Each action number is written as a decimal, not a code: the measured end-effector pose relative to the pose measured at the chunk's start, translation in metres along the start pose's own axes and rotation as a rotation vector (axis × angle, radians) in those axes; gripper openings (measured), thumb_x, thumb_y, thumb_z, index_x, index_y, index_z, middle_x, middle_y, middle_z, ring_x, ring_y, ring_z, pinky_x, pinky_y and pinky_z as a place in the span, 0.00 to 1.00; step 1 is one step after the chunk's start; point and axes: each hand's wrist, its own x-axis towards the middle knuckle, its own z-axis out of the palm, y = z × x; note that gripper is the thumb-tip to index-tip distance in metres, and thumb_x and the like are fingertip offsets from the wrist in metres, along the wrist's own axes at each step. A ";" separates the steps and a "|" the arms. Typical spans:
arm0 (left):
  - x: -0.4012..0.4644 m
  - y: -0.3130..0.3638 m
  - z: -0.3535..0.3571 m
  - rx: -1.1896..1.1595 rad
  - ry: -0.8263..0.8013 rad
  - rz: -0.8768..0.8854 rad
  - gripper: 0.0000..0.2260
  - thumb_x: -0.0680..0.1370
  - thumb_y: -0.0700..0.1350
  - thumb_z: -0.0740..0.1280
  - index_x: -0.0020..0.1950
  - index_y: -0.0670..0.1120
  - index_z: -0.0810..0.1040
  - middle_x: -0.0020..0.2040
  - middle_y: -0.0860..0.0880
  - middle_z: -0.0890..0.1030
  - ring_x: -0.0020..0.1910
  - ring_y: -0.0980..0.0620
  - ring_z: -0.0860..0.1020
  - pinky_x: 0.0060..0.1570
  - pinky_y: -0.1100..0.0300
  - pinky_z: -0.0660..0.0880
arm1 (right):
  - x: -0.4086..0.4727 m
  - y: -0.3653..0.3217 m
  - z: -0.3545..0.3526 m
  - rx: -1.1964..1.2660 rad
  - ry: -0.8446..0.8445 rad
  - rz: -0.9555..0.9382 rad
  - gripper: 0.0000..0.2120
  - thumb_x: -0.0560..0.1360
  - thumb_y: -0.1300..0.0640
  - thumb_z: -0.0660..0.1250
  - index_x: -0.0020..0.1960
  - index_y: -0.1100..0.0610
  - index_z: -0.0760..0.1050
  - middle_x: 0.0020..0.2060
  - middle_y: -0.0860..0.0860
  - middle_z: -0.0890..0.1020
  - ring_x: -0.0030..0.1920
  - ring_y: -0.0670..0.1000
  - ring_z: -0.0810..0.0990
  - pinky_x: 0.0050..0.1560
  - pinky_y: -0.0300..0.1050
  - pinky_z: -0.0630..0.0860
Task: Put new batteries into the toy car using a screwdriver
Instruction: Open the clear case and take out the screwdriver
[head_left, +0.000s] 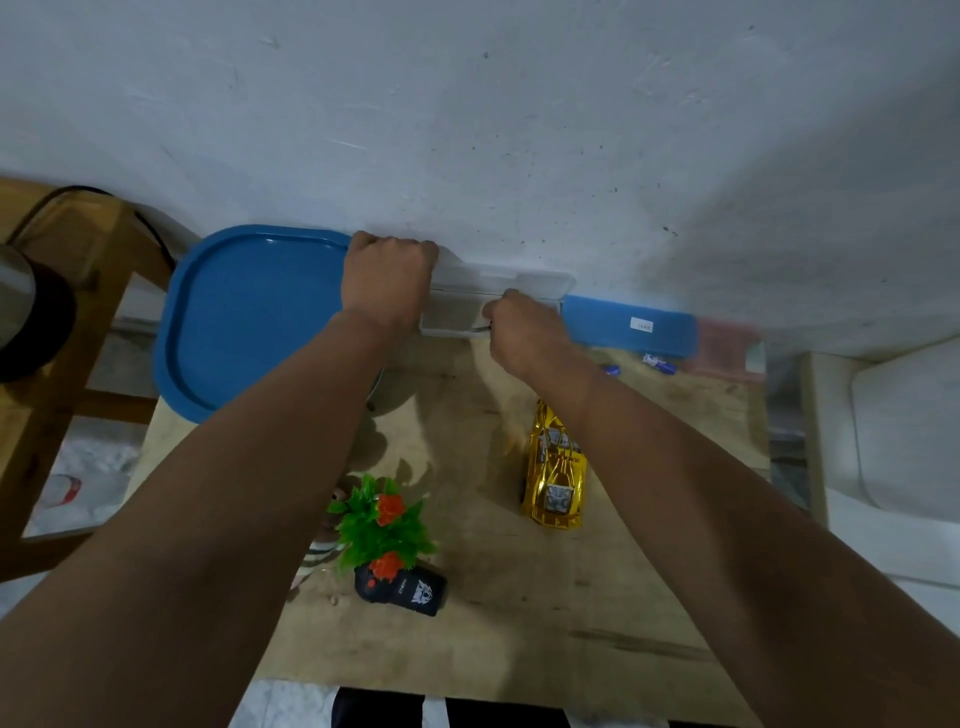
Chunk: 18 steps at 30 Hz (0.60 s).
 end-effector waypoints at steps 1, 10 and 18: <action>0.000 0.000 -0.001 0.006 -0.005 0.001 0.10 0.68 0.31 0.71 0.44 0.45 0.80 0.33 0.45 0.81 0.31 0.43 0.78 0.53 0.51 0.72 | 0.001 -0.001 -0.001 0.016 0.001 0.004 0.10 0.76 0.65 0.67 0.55 0.58 0.81 0.46 0.53 0.75 0.48 0.57 0.80 0.44 0.47 0.73; -0.004 0.003 -0.001 0.027 0.032 -0.066 0.12 0.74 0.32 0.64 0.55 0.42 0.75 0.28 0.46 0.71 0.25 0.48 0.63 0.56 0.49 0.68 | 0.017 -0.003 -0.011 0.048 -0.061 0.013 0.12 0.74 0.66 0.70 0.57 0.59 0.82 0.51 0.58 0.83 0.51 0.58 0.82 0.54 0.47 0.78; -0.010 0.007 0.012 0.046 0.095 -0.152 0.17 0.76 0.36 0.69 0.64 0.42 0.72 0.29 0.45 0.77 0.29 0.45 0.68 0.63 0.45 0.68 | 0.011 -0.007 -0.003 -0.028 -0.053 -0.076 0.09 0.73 0.62 0.73 0.52 0.55 0.84 0.46 0.55 0.85 0.44 0.55 0.82 0.49 0.48 0.81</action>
